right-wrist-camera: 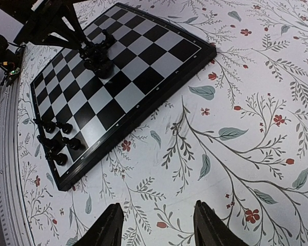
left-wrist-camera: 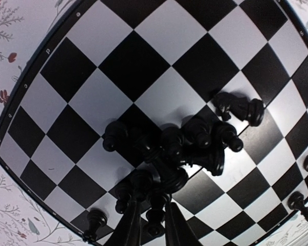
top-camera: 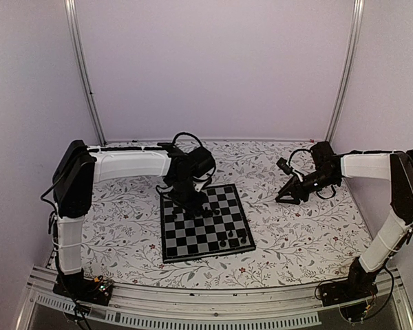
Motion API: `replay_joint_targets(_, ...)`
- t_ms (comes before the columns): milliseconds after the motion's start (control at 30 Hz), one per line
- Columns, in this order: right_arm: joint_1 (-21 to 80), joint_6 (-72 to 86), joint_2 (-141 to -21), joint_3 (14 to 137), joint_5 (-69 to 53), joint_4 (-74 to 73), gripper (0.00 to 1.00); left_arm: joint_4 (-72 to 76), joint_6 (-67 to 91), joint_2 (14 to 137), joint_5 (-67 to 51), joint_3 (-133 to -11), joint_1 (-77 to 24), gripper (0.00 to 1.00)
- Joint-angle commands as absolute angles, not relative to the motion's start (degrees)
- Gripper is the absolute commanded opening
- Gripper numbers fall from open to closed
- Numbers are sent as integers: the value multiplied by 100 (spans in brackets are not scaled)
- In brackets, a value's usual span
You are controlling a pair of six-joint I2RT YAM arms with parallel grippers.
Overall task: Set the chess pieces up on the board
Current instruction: Pick up the chess piece from the chessboard, then place the chess piece on the chessboard.
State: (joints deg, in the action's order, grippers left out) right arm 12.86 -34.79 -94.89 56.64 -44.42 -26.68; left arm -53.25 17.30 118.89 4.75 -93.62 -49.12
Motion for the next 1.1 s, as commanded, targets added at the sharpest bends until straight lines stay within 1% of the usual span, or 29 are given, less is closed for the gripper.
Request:
replay_joint_targets(0, 1306, -3542, -9553, 5798, -4484, -2740, 50, -5331, 1729, 11902, 295, -9369, -4858, 16)
replay_joint_targets(133, 1311, -3542, -9554, 5801, -4483, -2742, 50, -5535, 1818, 11760, 385, -9485, -4920, 11)
replay_joint_targets(267, 1314, -3542, -9554, 5796, -4514, -2749, 50, -5811, 1935, 11453, 572, -9710, -5155, 10)
replay_joint_targets(433, 1314, -3546, -9570, 5818, -4539, -2765, 50, -5801, 1980, 11189, 218, -9885, -5570, 10)
replay_joint_targets(733, 1316, -3551, -9521, 5810, -4544, -2782, 50, -6012, 1919, 11663, -53, -9994, -6175, 10)
replay_joint_targets(1067, 1315, -3551, -9540, 5814, -4567, -2786, 50, -5952, 2023, 11723, -252, -9621, -6412, 9)
